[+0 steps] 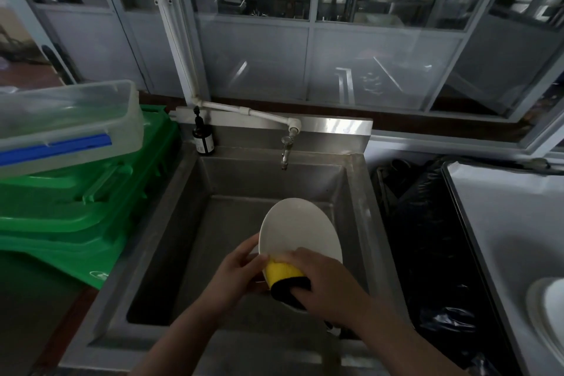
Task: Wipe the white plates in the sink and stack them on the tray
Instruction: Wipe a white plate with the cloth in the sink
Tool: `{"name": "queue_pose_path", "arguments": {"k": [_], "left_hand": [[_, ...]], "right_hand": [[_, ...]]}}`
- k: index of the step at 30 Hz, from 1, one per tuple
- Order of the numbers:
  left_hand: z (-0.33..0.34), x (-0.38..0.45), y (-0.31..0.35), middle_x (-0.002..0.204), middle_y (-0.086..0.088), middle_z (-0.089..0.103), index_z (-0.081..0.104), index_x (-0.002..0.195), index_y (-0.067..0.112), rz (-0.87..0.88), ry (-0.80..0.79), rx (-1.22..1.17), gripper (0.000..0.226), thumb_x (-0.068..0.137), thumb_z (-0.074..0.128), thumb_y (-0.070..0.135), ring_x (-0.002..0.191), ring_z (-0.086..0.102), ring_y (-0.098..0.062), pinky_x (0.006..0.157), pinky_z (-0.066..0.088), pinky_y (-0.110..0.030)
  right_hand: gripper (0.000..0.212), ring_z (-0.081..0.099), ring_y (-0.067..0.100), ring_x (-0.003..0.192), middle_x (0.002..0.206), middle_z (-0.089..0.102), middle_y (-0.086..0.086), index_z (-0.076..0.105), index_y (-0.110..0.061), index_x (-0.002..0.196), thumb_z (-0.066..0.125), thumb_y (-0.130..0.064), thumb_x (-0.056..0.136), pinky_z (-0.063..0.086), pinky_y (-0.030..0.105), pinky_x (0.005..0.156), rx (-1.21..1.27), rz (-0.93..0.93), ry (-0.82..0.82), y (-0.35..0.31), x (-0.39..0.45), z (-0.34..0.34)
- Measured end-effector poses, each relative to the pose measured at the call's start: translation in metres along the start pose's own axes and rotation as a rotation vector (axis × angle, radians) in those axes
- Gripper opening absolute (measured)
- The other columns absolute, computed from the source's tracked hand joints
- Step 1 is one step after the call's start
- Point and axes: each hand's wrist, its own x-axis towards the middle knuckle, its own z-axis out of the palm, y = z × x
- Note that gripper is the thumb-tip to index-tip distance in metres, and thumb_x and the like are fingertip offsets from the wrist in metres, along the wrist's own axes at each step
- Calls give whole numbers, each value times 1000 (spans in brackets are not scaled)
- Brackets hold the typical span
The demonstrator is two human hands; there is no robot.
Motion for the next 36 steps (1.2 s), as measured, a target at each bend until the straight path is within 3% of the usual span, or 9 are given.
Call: {"name": "queue_pose_path", "arguments": {"k": [4,12,21,25,30,32,36], "left_hand": [[-4,-3,4,117,-22,68,55,134,30,-12,-61,11,46,88,60,24,111,65,-43,96,54,-56],[-6,-9,6,120,-17,69,53,137,26,-39,-139,39,41,96,55,22,115,65,-35,100,51,-54],[-3,-12,6,116,-10,72,55,132,26,-34,-143,77,38,98,53,12,106,71,-23,77,59,-32],[2,-10,1,115,-12,72,56,131,28,-17,-120,96,37,99,54,9,103,72,-24,75,59,-32],[8,-9,-1,117,-14,70,53,133,32,12,-108,127,42,101,52,5,97,71,-16,72,58,-28],[9,-8,-2,116,-13,72,53,135,31,18,-102,123,43,101,52,5,98,71,-17,71,57,-27],[7,-7,-2,116,-11,72,52,136,34,31,-100,125,45,101,52,7,102,71,-24,77,59,-34]], "right_hand": [[45,56,10,107,124,58,-13,44,-43,132,55,-46,88,48,29,85,30,-1,64,-8,4,-1],[47,57,10,104,121,58,-11,42,-40,133,54,-55,90,49,33,83,-6,-19,126,-11,16,-8],[42,56,7,110,127,59,-14,48,-33,133,58,-40,93,46,25,88,70,54,233,-11,32,-14],[34,56,5,95,102,58,-18,52,-30,124,61,-37,92,42,22,75,116,119,323,-8,44,-14],[28,61,13,88,94,60,-11,46,-36,119,57,-42,93,53,37,76,160,254,363,2,54,-18],[28,58,11,85,90,54,-14,47,-34,121,56,-41,95,53,34,75,162,294,371,6,57,-22],[32,51,1,77,92,54,-13,47,-28,125,57,-37,96,40,13,63,207,359,400,15,62,-29]]}}
